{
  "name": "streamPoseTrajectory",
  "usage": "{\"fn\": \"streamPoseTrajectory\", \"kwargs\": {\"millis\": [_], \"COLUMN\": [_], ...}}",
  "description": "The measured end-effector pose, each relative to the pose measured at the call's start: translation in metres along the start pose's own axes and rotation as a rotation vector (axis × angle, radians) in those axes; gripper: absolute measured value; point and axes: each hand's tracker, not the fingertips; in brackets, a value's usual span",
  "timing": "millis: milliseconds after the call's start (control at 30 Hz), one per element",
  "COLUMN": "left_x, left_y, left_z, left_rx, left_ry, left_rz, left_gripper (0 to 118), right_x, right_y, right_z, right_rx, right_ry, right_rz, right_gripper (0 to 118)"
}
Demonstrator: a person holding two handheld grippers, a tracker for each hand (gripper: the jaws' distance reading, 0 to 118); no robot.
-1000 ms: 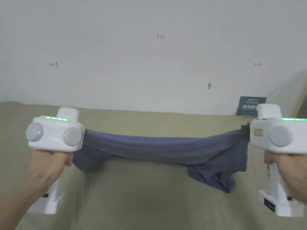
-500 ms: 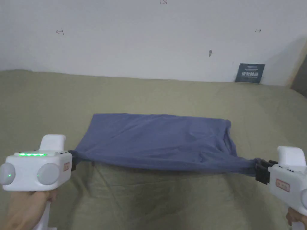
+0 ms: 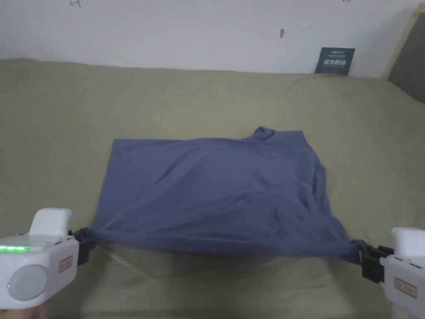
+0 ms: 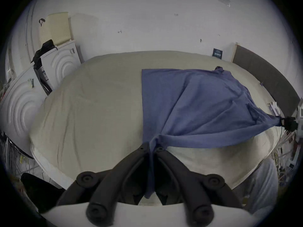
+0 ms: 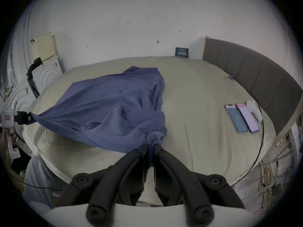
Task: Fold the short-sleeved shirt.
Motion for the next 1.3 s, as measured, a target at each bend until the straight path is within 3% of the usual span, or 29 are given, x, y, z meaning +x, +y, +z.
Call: {"fn": "streamPoseTrajectory", "kwargs": {"millis": [333, 367, 400, 433, 467, 500, 533, 633, 667, 700, 733, 767, 967, 1000, 1033, 1067, 1100, 1233, 1300], "left_x": [-0.003, -0.003, -0.003, -0.004, -0.005, -0.004, -0.004, -0.002, -0.002, -0.002, -0.009, -0.01, -0.019, -0.021, -0.022, -0.023, -0.022, -0.018, -0.018], "left_y": [-0.017, -0.017, -0.017, -0.017, -0.016, -0.016, -0.016, -0.013, -0.014, -0.016, -0.012, -0.014, -0.019, -0.019, -0.02, -0.02, -0.021, -0.025, -0.025], "left_z": [-0.016, -0.014, -0.012, -0.01, -0.009, -0.006, 0.002, 0.024, 0.03, 0.035, 0.035, 0.038, 0.036, 0.031, 0.029, 0.025, 0.019, -0.008, -0.021], "left_rx": [-0.065, -0.062, -0.063, -0.063, -0.063, -0.053, -0.003, -0.008, -0.002, -0.001, 0.002, 0.001, -0.045, -0.063, -0.081, -0.104, -0.128, -0.167, -0.176], "left_ry": [-0.015, -0.02, -0.021, -0.017, -0.023, -0.024, -0.017, -0.032, -0.033, -0.033, -0.038, -0.043, -0.039, -0.039, -0.05, -0.06, -0.06, -0.04, -0.038], "left_rz": [0.046, 0.048, 0.048, 0.051, 0.062, 0.079, 0.093, 0.1, 0.112, 0.119, 0.127, 0.13, 0.125, 0.123, 0.129, 0.132, 0.127, 0.101, 0.106], "left_gripper": [4, 9, 29, 69, 115, 118, 118, 114, 105, 85, 49, 0, 0, 7, 36, 95, 118, 116, 105], "right_x": [-0.001, -0.003, -0.006, -0.011, -0.014, -0.018, -0.017, -0.019, -0.021, -0.025, -0.026, -0.026, -0.032, -0.032, -0.033, -0.031, -0.026, -0.022, -0.018], "right_y": [-0.014, -0.014, -0.014, -0.015, -0.016, -0.017, -0.011, 0.001, 0.0, 0.011, 0.012, 0.011, 0.005, 0.004, 0.002, 0.001, 0.002, -0.003, -0.004], "right_z": [-0.02, -0.019, -0.016, -0.015, -0.015, -0.013, -0.004, 0.005, 0.008, 0.01, 0.01, 0.009, 0.01, 0.011, 0.012, 0.009, 0.005, -0.003, -0.007], "right_rx": [-0.099, -0.1, -0.096, -0.095, -0.096, -0.088, 0.014, -0.014, 0.009, 0.022, 0.021, 0.024, 0.0, -0.005, -0.007, -0.024, -0.035, -0.063, -0.075], "right_ry": [-0.005, -0.005, -0.011, -0.017, -0.014, 0.002, -0.006, 0.032, 0.038, 0.039, 0.039, 0.036, 0.048, 0.049, 0.05, 0.058, 0.064, 0.047, 0.044], "right_rz": [0.004, 0.007, 0.006, 0.006, 0.002, -0.007, -0.026, -0.008, -0.013, -0.016, -0.015, -0.02, -0.015, -0.015, -0.018, -0.028, -0.034, -0.021, -0.018], "right_gripper": [11, 13, 27, 56, 102, 118, 112, 108, 92, 67, 29, 8, 8, 8, 8, 8, 8, 8, 8]}}
